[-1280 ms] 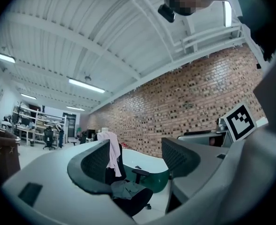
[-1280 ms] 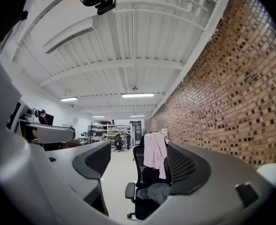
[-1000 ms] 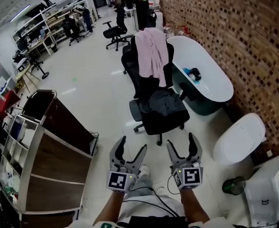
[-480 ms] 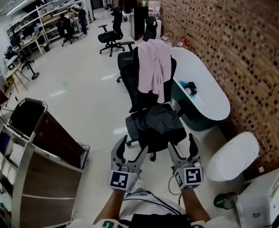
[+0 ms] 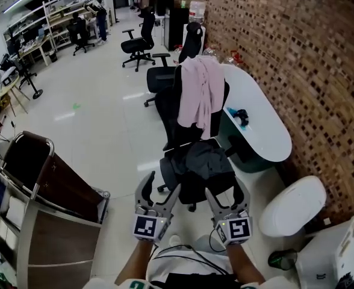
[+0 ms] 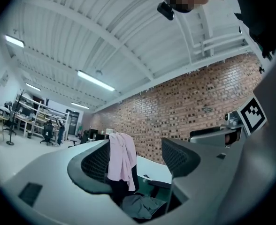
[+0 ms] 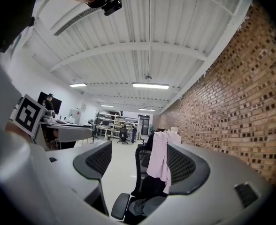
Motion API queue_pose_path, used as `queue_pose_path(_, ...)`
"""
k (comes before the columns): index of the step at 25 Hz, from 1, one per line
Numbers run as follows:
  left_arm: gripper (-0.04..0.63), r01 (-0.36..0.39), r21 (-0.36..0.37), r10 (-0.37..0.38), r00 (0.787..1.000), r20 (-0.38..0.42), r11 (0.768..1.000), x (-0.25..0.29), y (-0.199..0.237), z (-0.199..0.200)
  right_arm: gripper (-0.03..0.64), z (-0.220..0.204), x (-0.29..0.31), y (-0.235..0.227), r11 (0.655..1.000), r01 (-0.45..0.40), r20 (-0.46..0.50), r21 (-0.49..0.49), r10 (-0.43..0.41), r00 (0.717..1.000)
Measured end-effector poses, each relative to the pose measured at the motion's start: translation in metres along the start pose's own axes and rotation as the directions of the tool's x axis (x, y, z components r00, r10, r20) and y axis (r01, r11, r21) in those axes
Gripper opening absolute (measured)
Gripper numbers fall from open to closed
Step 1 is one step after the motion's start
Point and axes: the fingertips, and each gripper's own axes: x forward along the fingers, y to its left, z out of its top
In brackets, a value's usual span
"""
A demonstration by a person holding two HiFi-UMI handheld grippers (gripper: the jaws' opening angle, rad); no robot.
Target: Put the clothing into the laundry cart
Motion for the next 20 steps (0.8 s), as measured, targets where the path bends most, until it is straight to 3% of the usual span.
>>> queue_pose_path(7, 0.333, 0.005, -0.006, -0.005, 1.000, -0.015, 1.000, 0.032, 0.003, -0.019, 0.380, -0.007, 0.018, -0.036, 0.999, 0.035, -0.008, 0.006, -0.035, 0.999)
queue_pose_path(10, 0.333, -0.003, 0.044, 0.004, 1.000, -0.023, 0.999, 0.053, 0.006, -0.030, 0.379, -0.020, 0.037, -0.048, 0.998, 0.004, -0.004, 0.066, -0.004, 1.000)
queue_pose_path(17, 0.333, 0.011, -0.020, -0.013, 0.995, -0.096, 1.000, 0.122, -0.023, -0.046, 0.377, -0.037, 0.076, -0.092, 0.992, -0.077, 0.020, 0.098, 0.076, 0.997)
queue_pose_path(20, 0.333, 0.002, -0.002, -0.002, 0.994, -0.113, 1.000, 0.157, -0.028, -0.062, 0.377, -0.056, 0.095, -0.120, 0.992, -0.087, 0.008, 0.090, 0.087, 0.996)
